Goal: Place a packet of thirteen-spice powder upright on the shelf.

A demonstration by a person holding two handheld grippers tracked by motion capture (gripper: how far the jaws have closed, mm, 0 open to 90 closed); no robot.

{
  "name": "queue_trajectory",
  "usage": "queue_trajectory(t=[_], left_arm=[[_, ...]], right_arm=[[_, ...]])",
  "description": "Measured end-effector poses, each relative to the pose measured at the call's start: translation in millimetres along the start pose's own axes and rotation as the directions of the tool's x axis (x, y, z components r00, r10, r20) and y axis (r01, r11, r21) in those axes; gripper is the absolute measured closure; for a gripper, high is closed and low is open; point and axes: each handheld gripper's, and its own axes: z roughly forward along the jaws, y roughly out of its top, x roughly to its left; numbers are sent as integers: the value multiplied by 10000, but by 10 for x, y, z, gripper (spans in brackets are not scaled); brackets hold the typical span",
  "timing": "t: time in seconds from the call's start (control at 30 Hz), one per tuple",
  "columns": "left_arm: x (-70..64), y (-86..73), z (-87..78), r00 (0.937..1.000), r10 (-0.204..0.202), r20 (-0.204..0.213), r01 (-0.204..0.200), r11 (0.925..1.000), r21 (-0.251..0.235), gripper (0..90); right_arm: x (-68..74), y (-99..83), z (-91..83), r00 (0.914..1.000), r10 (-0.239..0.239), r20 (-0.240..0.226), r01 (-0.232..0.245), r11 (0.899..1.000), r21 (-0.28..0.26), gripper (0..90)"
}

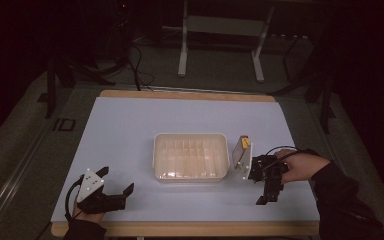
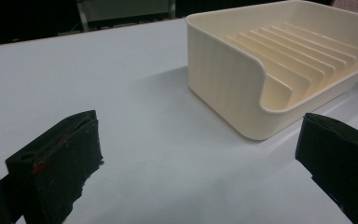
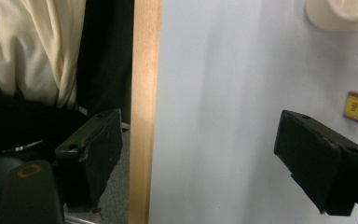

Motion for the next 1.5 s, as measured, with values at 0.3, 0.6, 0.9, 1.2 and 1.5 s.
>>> queue_trajectory(t=[0.3, 0.6, 0.9, 1.2, 1.5], left_arm=[[-3, -2, -2, 10000, 34, 39, -34, 10000, 15, 4], [-2, -10, -10, 10000, 28, 51, -28, 10000, 33, 4], [-1, -17, -18, 10000, 17, 42, -18, 10000, 77, 4], [-1, -21, -27, 10000, -16, 11, 16, 10000, 58, 4], [-8, -17, -43, 9998, -25, 178, 26, 10000, -67, 4]], right_arm=[[-26, 89, -100, 9992, -18, 393, 19, 10000, -26, 140], [-92, 119, -256, 9978, -116, 646, 124, 9999, -111, 145], [-181, 63, -428, 9919, -85, 1264, 137, 9991, -399, 145], [-325, 2, -590, 9860, 347, 1632, -223, 9968, -770, 137], [-500, -10, -676, 9717, 116, 2359, -5, 9989, -471, 139]])
